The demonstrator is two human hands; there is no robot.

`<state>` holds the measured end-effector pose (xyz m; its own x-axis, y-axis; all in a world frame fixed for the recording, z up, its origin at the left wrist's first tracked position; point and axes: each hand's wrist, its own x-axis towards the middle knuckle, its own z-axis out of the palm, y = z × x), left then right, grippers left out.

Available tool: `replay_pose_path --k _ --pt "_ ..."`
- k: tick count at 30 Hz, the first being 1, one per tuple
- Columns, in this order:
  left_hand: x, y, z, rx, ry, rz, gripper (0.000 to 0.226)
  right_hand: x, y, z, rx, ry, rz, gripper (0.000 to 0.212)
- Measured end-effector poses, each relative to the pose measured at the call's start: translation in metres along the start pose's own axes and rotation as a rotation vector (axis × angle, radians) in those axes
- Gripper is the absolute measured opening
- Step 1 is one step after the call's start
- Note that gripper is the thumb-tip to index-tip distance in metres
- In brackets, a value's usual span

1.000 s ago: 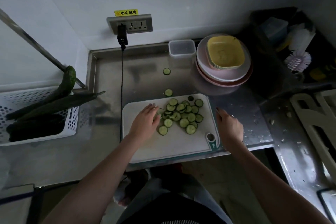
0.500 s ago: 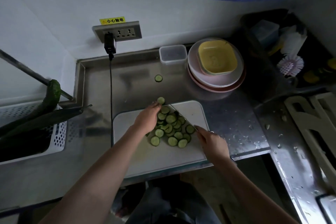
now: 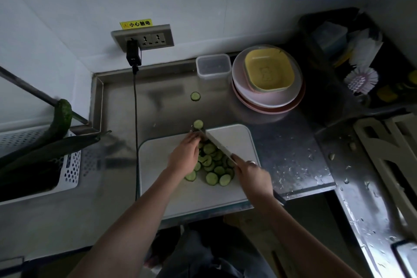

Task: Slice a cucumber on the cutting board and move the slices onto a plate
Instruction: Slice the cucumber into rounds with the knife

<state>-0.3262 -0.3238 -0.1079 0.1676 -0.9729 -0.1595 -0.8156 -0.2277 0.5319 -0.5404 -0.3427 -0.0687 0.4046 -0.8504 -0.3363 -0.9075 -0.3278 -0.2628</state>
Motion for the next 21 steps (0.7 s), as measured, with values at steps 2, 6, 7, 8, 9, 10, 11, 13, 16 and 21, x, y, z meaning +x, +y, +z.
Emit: replay_pose_path --k 2,6,7,8,9,10,11,13,16,21 --pt "-0.004 -0.001 0.001 -0.008 -0.002 -0.034 0.041 -0.005 -0.008 0.002 0.005 0.002 -0.021 0.037" --pt "-0.001 0.002 -0.004 -0.024 -0.027 -0.085 0.044 -0.005 0.006 -0.004 0.023 0.106 0.078 0.039" --pt "0.000 0.005 -0.004 -0.022 -0.054 -0.081 0.047 -0.003 0.012 -0.005 0.041 0.147 0.108 0.041" --pt "0.002 0.007 -0.004 -0.011 -0.081 -0.066 0.049 -0.001 0.020 -0.006 0.072 0.177 0.138 0.043" --pt "0.003 0.008 -0.003 0.004 -0.092 -0.043 0.049 0.001 0.027 -0.005 0.093 0.185 0.169 0.046" --pt "0.003 0.009 -0.002 0.010 -0.081 -0.020 0.047 0.002 0.034 -0.004 0.094 0.180 0.194 0.048" --pt "0.003 0.010 -0.001 0.010 -0.060 -0.005 0.044 0.003 0.039 -0.002 0.085 0.170 0.211 0.049" --pt "0.002 0.010 -0.002 0.003 -0.013 0.030 0.038 0.005 0.046 0.002 0.108 0.158 0.228 0.049" --pt "0.004 0.009 -0.009 -0.023 0.100 0.038 0.030 0.008 0.046 0.003 0.082 0.108 0.198 0.052" --pt "0.038 0.003 -0.021 0.025 0.158 -0.041 0.043 0.018 0.039 -0.006 -0.114 0.130 0.184 0.043"
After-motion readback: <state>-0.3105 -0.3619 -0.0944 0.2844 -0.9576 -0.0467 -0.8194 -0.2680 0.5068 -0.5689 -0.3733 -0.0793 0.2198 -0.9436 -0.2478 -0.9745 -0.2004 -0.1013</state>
